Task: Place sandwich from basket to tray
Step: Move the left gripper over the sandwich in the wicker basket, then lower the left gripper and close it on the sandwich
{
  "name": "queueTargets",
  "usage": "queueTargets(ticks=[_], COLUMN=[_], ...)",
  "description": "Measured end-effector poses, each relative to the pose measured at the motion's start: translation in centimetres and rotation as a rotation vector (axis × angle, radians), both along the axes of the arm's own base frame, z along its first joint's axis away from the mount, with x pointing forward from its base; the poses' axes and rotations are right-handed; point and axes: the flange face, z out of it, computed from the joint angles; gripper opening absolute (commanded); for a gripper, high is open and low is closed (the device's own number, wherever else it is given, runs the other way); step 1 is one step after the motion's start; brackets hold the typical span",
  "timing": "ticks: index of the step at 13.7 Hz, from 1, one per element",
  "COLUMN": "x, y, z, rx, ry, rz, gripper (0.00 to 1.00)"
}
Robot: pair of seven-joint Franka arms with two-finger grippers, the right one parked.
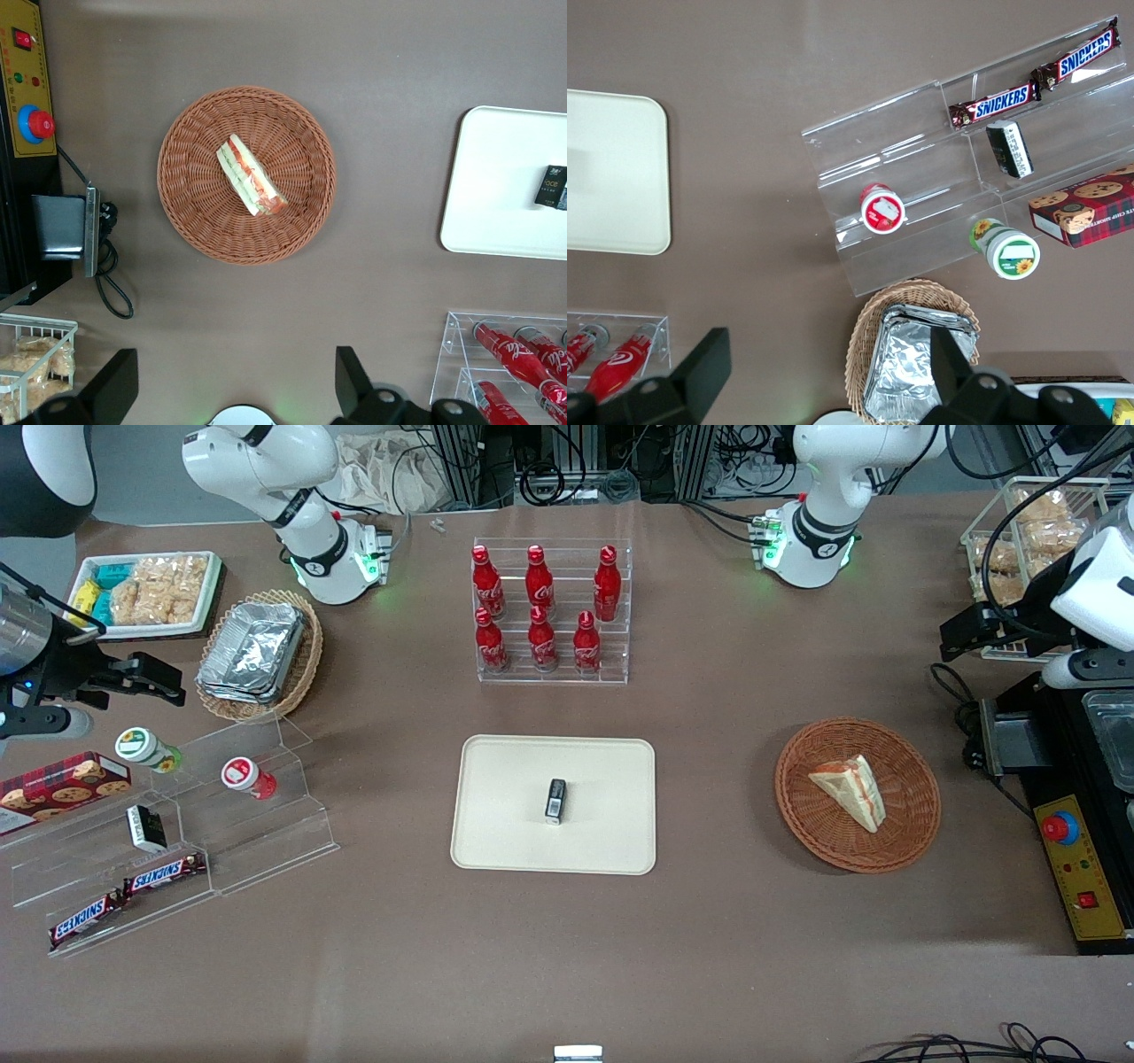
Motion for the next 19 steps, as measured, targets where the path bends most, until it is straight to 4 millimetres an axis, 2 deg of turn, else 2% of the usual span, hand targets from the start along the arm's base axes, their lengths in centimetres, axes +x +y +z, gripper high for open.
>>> queueTargets(ticks=[3, 5, 8, 14, 17, 19], x=[0.1, 0.6, 1.6, 2.1, 2.2, 2.4], y=[0.2, 0.8, 1.3, 3.9, 4.2, 4.2], z=[-0.2, -2.0, -8.0, -21.7, -28.3, -31.7], rx=[0.000, 0.004, 0.016, 0.025, 0.024, 0.023], ry=[0.004, 0.041, 0.099, 0.076, 0.053, 0.040], rz=[0.004, 0.040, 0.132, 0.349, 0.443, 0.497], gripper=[1.00, 1.00, 1.00, 1.00, 1.00, 1.00])
